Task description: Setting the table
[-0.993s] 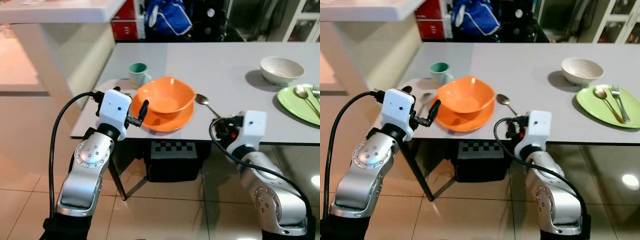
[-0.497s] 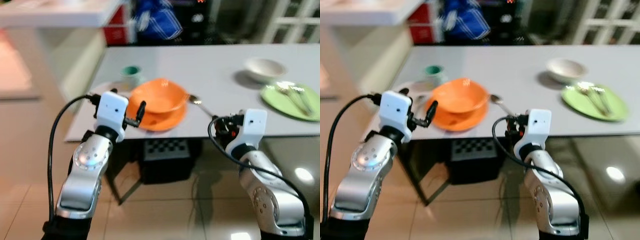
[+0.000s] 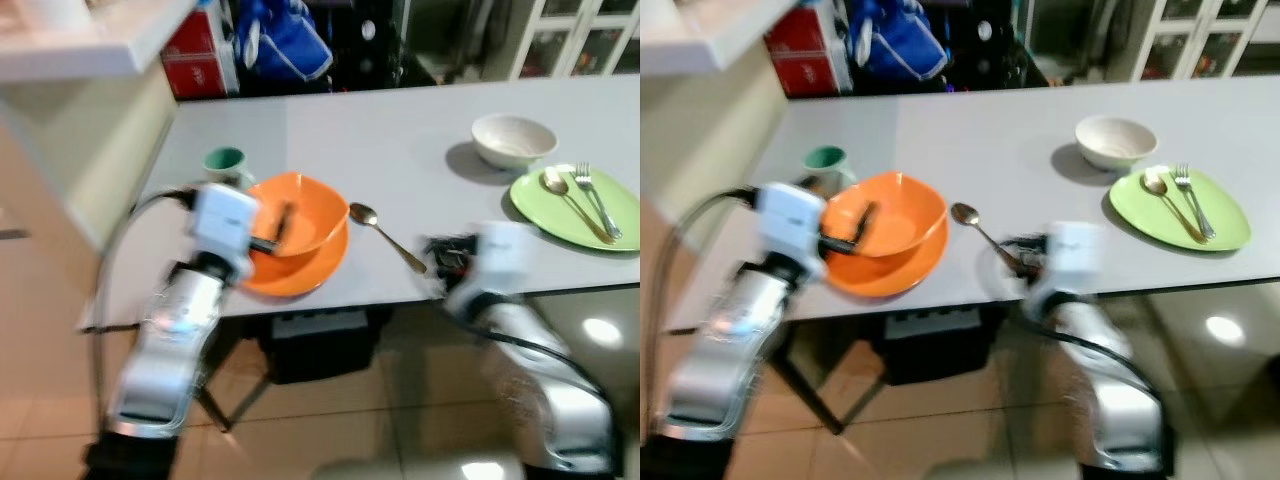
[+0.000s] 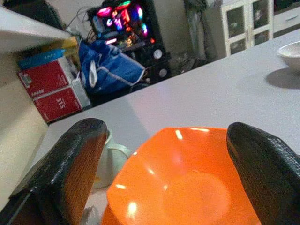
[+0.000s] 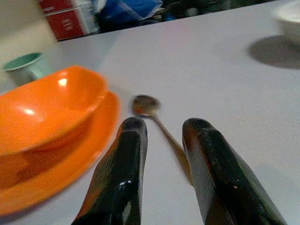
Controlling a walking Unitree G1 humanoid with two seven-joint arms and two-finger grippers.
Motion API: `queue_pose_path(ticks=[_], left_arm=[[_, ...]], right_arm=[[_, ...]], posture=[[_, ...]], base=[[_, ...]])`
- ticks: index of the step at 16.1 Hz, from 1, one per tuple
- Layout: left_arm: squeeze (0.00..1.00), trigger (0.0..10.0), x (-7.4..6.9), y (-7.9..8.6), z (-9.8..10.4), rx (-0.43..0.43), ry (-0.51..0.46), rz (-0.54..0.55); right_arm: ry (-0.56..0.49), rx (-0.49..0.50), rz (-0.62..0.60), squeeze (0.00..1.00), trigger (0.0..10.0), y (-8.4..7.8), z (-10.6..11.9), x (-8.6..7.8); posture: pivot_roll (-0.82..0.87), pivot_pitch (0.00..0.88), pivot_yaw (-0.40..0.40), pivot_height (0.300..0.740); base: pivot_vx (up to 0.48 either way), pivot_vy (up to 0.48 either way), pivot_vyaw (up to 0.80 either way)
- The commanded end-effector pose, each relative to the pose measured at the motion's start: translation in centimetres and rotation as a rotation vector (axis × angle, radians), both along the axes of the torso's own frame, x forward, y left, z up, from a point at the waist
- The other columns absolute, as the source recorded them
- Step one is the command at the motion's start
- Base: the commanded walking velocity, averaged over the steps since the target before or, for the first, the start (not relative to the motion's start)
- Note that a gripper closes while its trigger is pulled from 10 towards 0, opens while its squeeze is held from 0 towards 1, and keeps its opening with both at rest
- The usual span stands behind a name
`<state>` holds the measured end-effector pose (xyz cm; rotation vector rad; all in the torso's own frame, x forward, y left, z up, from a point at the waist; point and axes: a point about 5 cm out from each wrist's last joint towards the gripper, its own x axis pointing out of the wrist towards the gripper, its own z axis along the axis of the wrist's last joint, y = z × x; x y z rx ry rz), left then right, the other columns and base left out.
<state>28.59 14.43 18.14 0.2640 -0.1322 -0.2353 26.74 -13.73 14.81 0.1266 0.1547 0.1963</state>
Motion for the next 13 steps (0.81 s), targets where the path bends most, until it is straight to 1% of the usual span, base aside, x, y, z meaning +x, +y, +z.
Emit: queue_pose_path(ticks=[1,2,3,4,6,8,10,12,13], left_arm=[[0.0,10.0,0.0,-0.8,0.5,-0.005,-0.02,-0.027],[0.0,10.0,-0.1,-0.9,0.6,0.002,-0.023,-0.037],[0.0,10.0,-0.2,-1.1,0.7,-0.001,-0.022,-0.061],[0.0,10.0,-0.5,-1.2,0.5,0.01,-0.015,-0.078],[0.0,10.0,-0.8,-1.3,0.4,0.019,-0.015,-0.089],[0.0,10.0,-1.3,-1.0,0.8,0.02,-0.033,-0.089],[0.0,10.0,-2.1,-1.0,1.0,0.014,-0.022,-0.105],[0.0,10.0,-3.1,-1.0,0.3,0.017,0.011,-0.124],[0.0,10.0,-3.4,-1.0,0.1,0.021,0.021,-0.123]], right_arm=[[0.002,-0.021,-0.027,0.0,10.0,-0.9,0.0,-0.1],[-0.009,0.002,-0.035,0.0,10.0,-0.9,0.2,-0.1],[-0.018,0.01,-0.044,0.0,10.0,-1.0,0.4,-0.1],[-0.022,-0.003,-0.038,0.0,10.0,-1.2,0.5,-0.1],[-0.027,-0.017,-0.02,0.0,10.0,-1.3,0.5,-0.2],[-0.03,-0.053,-0.009,0.0,10.0,-2.1,0.6,-0.1],[-0.029,-0.07,-0.012,0.0,10.0,-3.1,0.8,0.1],[-0.024,-0.082,-0.012,0.0,10.0,-3.9,0.7,0.2],[-0.025,-0.084,-0.013,0.0,10.0,-4.3,0.9,0.6]], posture=[[-0.06,0.0,0.038,0.74],[-0.06,0.0,0.034,0.74],[-0.06,0.0,0.029,0.74],[-0.06,0.0,0.026,0.74],[-0.06,0.0,0.024,0.74],[-0.06,0.0,0.016,0.74],[-0.06,0.0,0.008,0.74],[-0.05,0.0,-0.006,0.74],[-0.05,0.0,-0.015,0.74]], base=[[0.409,0.0,0.8],[0.337,0.0,0.8],[0.0,0.0,0.0],[0.0,0.0,0.0],[0.0,0.0,0.0],[0.0,0.0,0.0],[0.0,0.0,0.0],[0.0,0.0,0.0],[0.0,0.0,0.0]])
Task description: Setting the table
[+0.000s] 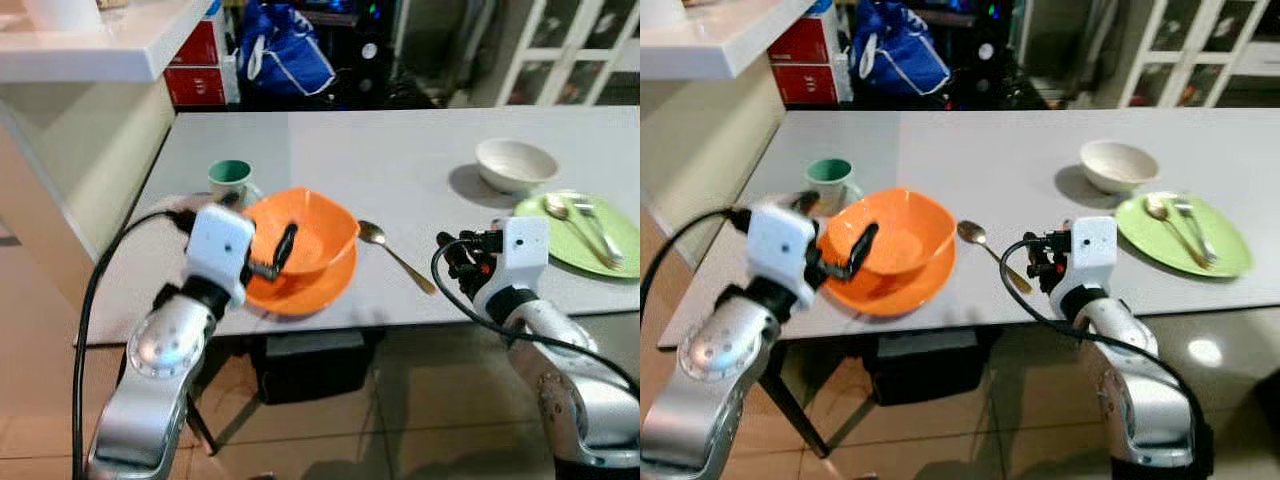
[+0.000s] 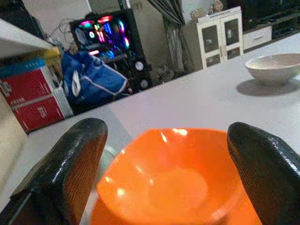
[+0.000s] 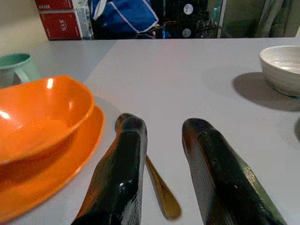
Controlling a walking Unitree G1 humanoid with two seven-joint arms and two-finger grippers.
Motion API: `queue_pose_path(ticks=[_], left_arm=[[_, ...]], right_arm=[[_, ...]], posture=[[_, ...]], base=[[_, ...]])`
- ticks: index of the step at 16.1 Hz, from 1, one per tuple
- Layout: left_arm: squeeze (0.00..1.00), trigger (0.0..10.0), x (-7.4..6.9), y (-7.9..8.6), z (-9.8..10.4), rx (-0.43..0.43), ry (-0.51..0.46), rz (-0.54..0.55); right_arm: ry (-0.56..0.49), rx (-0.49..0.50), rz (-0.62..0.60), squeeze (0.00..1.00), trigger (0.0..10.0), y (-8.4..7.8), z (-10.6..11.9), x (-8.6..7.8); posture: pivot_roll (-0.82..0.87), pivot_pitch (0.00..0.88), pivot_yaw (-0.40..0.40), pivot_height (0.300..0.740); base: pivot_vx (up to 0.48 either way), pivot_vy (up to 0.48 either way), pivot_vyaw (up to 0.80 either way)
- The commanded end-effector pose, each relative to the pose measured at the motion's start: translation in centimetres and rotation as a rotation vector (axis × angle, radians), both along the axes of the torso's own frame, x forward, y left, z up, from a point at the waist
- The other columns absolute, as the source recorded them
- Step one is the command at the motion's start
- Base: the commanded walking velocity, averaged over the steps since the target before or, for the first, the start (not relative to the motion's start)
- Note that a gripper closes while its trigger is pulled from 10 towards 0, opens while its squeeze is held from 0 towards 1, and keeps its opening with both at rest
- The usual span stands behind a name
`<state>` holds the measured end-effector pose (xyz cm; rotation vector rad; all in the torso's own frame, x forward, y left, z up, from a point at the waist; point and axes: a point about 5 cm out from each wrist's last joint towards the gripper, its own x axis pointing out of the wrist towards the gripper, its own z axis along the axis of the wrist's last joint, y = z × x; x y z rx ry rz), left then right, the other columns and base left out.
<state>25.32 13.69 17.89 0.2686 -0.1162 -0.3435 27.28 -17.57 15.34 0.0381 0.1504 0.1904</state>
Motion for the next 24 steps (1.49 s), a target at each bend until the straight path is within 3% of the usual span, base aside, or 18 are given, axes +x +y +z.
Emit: queue_pose_path(ticks=[1,5,9,11,14,17,24], left_arm=[[0.0,10.0,-0.2,-0.3,0.3,0.006,-0.005,-0.017],[0.0,10.0,-0.8,-0.2,0.3,0.012,0.018,-0.036],[0.0,10.0,0.3,-0.5,0.4,0.01,0.02,0.027],[0.0,10.0,0.9,-0.6,0.3,-0.001,0.024,0.06],[0.0,10.0,1.9,-0.5,-0.1,-0.017,0.018,0.125],[0.0,10.0,2.1,-0.7,-0.3,-0.02,0.019,0.133],[0.0,10.0,2.0,-0.7,-0.6,-0.017,0.017,0.14]], right_arm=[[-0.015,0.007,-0.01,0.0,10.0,-0.9,0.6,0.7],[-0.008,-0.013,-0.015,0.0,10.0,-1.7,0.7,2.2],[0.018,0.021,-0.063,0.0,10.0,-1.9,0.0,2.1],[0.042,0.045,-0.082,0.0,10.0,-1.4,-0.4,1.6],[0.124,0.099,-0.051,0.0,10.0,0.5,-2.4,-1.4],[0.162,0.14,-0.081,0.0,10.0,0.8,-3.1,-2.6],[0.147,0.123,-0.082,0.0,10.0,1.1,-2.3,-2.3]], posture=[[-0.05,0.0,-0.021,0.74],[-0.05,0.0,-0.022,0.74],[-0.05,0.0,-0.011,0.74],[-0.05,0.0,-0.005,0.74],[-0.07,0.0,0.011,0.74],[-0.08,0.0,0.011,0.74],[-0.08,0.0,-0.003,0.74]], base=[[0.0,0.0,0.0],[0.0,0.0,0.0],[0.0,0.0,0.0],[0.0,0.0,0.0],[0.0,0.0,0.0],[0.274,0.0,0.0],[0.301,0.0,0.0]])
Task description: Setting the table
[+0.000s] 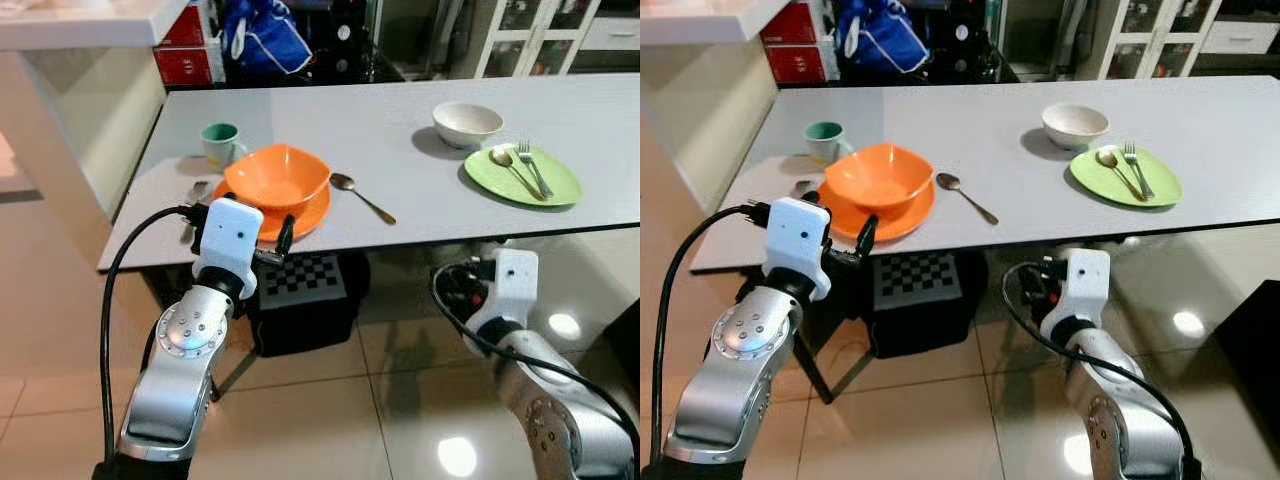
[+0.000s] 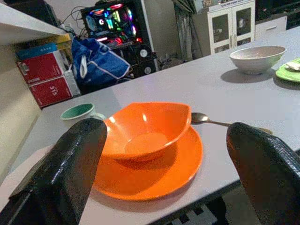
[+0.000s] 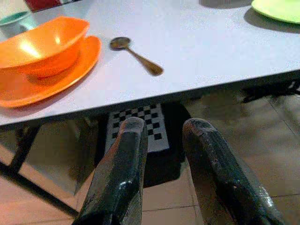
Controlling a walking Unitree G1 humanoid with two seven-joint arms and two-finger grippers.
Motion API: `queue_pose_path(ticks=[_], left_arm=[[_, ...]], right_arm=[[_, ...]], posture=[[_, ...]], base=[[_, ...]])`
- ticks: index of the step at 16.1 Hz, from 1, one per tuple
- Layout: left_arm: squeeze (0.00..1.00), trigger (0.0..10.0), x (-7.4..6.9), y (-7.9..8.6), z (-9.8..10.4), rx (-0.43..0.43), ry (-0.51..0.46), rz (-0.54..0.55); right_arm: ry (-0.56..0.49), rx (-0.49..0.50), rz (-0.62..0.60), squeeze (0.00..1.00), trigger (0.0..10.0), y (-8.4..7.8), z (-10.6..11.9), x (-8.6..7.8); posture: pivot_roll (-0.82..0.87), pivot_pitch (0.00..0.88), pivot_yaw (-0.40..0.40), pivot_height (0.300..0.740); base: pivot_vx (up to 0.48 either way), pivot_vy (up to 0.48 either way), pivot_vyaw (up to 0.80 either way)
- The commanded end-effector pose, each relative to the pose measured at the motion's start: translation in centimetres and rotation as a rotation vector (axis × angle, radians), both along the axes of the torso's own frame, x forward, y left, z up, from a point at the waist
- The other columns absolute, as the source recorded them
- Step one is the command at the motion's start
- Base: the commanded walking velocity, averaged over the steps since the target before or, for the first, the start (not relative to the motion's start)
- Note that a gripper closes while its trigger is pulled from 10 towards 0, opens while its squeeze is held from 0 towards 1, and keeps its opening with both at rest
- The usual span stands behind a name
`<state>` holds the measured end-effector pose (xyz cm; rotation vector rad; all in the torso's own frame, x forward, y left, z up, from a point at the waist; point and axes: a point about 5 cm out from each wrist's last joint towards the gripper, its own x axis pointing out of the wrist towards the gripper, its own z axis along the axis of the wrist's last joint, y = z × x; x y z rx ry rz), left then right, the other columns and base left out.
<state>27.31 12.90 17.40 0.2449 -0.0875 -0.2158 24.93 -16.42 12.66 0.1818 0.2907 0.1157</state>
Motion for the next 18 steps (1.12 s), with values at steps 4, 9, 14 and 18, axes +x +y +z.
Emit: queue_pose_path(ticks=[4,9,14,18], left_arm=[[0.0,10.0,-0.1,0.6,-0.1,0.016,-0.004,0.024],[0.0,10.0,-0.1,0.9,0.0,0.02,-0.013,0.036],[0.0,10.0,0.2,0.8,0.3,0.016,-0.028,0.04],[0.0,10.0,0.1,0.9,0.4,0.03,-0.034,0.035]], right_arm=[[-0.026,-0.006,0.012,0.0,10.0,0.2,0.8,0.5],[-0.044,0.008,0.031,0.0,10.0,0.5,1.2,1.0],[-0.059,-0.004,0.025,0.0,10.0,0.0,1.4,1.4],[-0.06,-0.017,0.028,0.0,10.0,-0.2,1.3,1.6]], posture=[[-0.07,0.0,-0.011,0.74],[-0.05,0.0,-0.023,0.74],[-0.05,0.0,-0.024,0.74],[-0.04,0.0,-0.025,0.74]], base=[[0.301,0.0,0.0],[0.299,0.0,0.0],[0.299,0.0,-0.4],[0.287,0.0,0.0]])
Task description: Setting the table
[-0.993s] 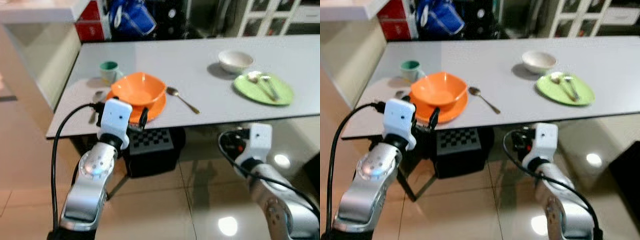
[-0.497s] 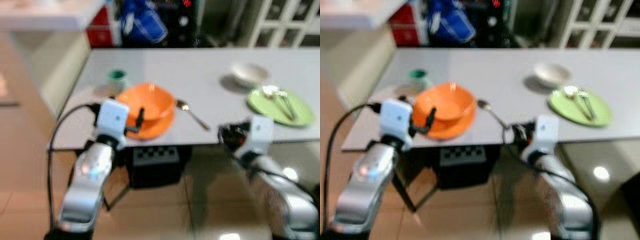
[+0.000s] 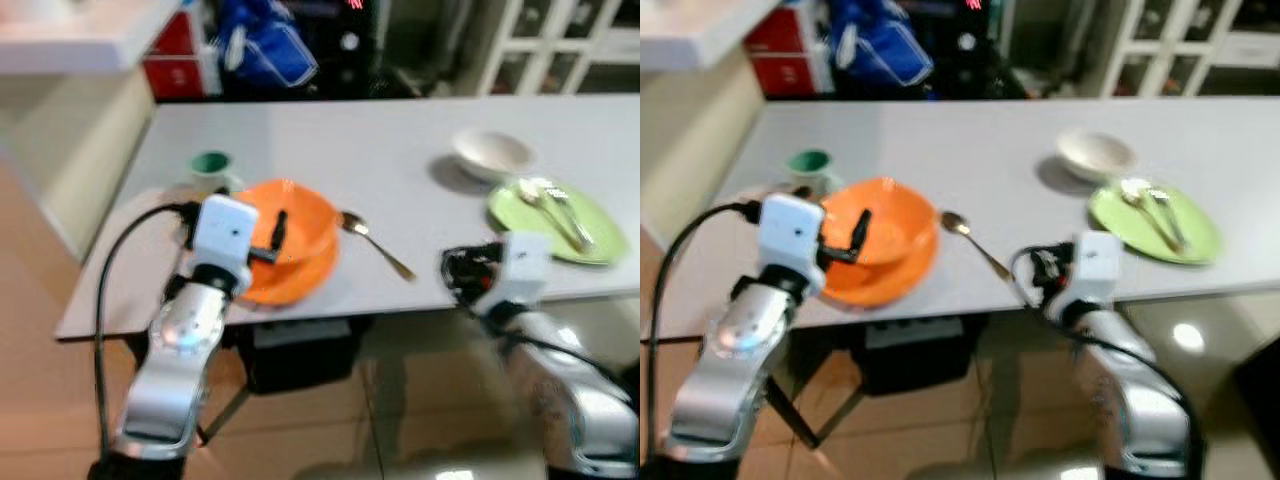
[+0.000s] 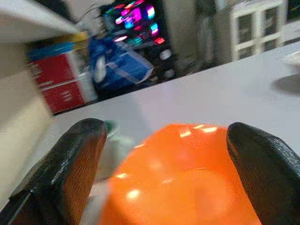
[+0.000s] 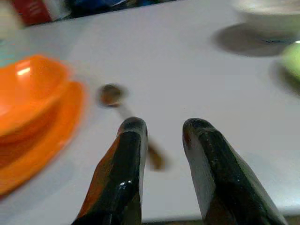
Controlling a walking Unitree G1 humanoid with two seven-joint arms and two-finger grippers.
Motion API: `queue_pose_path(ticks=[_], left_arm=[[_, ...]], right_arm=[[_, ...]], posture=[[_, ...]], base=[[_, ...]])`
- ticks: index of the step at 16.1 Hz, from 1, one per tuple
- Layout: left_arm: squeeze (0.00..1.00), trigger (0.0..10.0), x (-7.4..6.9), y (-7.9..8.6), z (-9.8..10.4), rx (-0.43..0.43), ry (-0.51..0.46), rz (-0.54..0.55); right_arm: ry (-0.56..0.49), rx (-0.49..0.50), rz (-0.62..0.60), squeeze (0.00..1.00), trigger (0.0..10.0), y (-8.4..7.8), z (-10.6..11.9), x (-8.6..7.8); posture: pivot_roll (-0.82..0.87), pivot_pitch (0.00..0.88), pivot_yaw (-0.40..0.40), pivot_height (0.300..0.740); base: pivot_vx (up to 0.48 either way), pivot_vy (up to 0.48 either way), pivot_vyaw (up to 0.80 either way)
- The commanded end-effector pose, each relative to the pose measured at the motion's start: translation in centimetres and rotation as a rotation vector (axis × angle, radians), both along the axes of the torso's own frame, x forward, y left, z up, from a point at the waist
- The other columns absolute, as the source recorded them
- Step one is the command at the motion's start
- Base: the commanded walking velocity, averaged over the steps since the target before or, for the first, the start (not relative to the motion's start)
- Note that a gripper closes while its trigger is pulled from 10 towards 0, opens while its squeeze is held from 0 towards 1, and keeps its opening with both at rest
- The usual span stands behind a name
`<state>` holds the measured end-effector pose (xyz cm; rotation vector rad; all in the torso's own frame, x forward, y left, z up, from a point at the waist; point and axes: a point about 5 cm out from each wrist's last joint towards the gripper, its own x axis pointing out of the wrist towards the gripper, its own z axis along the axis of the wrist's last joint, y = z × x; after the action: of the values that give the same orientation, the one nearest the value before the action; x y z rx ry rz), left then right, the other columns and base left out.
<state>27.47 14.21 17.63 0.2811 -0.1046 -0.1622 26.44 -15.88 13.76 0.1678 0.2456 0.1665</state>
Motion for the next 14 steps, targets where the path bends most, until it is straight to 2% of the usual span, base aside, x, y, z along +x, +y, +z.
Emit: queue_pose_path(ticks=[1,9,12,14], left_arm=[[0.0,10.0,0.0,-0.4,0.2,0.0,-0.009,-0.021],[0.0,10.0,0.1,0.0,0.1,0.011,0.0,-0.015],[0.0,10.0,0.0,-0.1,0.2,0.01,0.011,-0.046],[0.0,10.0,-0.3,-0.3,0.2,-0.003,0.018,-0.113]], right_arm=[[-0.01,-0.013,-0.018,0.0,10.0,-0.7,0.2,0.2],[-0.01,-0.019,-0.01,0.0,10.0,-0.7,0.0,0.6],[-0.011,-0.054,-0.026,0.0,10.0,-1.4,-0.2,2.4],[0.006,-0.084,-0.017,0.0,10.0,-2.1,-0.6,3.6]], posture=[[-0.04,0.0,-0.025,0.74],[-0.05,0.0,-0.017,0.74],[-0.06,0.0,-0.013,0.74],[-0.06,0.0,-0.01,0.74]], base=[[0.0,0.0,0.0],[0.0,0.0,0.0],[0.0,0.0,0.0],[0.0,0.0,0.0]])
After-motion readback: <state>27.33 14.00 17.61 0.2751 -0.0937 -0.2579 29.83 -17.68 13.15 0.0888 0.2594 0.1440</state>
